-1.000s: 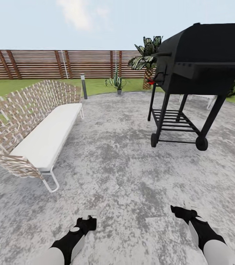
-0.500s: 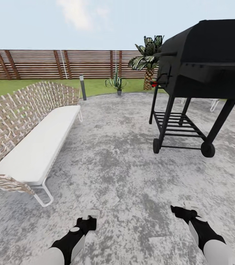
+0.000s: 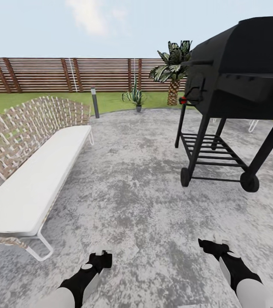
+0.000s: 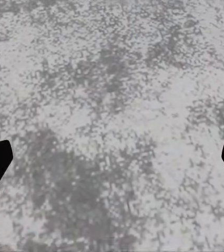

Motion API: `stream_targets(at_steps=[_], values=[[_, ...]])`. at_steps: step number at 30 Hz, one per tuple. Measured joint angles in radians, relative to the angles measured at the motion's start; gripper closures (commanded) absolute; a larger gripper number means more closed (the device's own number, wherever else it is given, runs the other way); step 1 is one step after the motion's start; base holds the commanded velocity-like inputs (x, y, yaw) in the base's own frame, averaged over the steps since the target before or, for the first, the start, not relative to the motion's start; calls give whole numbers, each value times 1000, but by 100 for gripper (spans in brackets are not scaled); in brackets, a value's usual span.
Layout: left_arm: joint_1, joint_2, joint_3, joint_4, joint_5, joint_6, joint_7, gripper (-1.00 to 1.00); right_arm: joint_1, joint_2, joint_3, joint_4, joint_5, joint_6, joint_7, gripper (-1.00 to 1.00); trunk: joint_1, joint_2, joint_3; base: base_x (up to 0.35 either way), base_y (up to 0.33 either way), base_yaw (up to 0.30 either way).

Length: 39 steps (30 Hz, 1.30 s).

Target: Pick up the pesticide atomizer in the garden and spray insectifuge to fully cover both potted plants in the garden.

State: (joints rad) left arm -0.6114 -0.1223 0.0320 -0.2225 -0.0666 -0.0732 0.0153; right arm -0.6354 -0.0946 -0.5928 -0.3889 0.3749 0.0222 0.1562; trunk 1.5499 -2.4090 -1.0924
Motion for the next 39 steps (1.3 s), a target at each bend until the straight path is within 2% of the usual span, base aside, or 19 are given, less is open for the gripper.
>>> stream_targets(at_steps=[27,39], values=[[0,0,0,0,0,0,0,100,0,0,0,-1,0,0,0,-100,0,0,0,338,1,0],[0,0,0,0,0,0,0,100,0,0,1,0,2,0,0,-100,0,0,0,338,96,0]])
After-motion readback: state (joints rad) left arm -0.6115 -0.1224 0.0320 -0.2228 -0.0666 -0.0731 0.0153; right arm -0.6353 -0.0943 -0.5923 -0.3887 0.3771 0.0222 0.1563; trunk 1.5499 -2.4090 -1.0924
